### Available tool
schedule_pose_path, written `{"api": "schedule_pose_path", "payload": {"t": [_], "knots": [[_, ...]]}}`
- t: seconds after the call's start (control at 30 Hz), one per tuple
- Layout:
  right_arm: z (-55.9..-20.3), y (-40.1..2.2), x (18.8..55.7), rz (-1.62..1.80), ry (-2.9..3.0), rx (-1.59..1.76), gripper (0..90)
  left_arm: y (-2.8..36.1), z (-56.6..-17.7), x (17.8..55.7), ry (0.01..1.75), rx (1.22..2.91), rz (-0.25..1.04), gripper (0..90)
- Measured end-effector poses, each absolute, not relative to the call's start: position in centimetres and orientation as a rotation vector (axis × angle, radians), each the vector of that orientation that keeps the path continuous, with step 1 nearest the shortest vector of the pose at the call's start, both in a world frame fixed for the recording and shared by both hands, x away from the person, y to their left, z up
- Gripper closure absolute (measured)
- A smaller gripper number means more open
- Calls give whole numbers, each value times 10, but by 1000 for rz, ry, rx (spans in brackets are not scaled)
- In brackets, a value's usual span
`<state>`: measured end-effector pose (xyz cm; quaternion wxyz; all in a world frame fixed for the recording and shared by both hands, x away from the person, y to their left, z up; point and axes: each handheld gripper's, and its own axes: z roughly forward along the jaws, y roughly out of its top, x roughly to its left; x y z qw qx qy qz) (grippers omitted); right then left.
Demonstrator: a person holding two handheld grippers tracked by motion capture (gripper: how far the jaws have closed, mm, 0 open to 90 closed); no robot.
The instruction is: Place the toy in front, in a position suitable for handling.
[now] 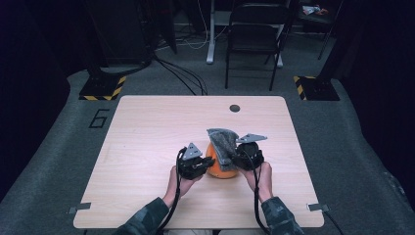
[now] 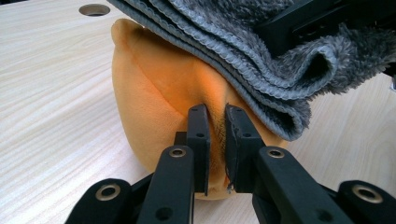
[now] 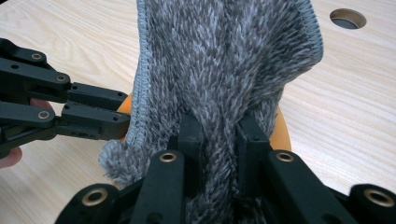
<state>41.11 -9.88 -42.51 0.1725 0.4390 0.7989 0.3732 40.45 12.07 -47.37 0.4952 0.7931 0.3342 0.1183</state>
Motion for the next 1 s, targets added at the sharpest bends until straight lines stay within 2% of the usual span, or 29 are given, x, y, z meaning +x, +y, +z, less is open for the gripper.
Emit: {"api": "schedule_pose_path", "payload": {"t": [0.23,0.7,1.0], "knots": [[-424,-101,411,1043,2254,1269,753,121,-474,404,810,1929,290,813],[-438,-132,416,947,2203,1374,755,120,-474,405,807,1933,295,814],[-451,-177,425,865,2098,1558,757,122,-473,409,817,1929,286,814]]}}
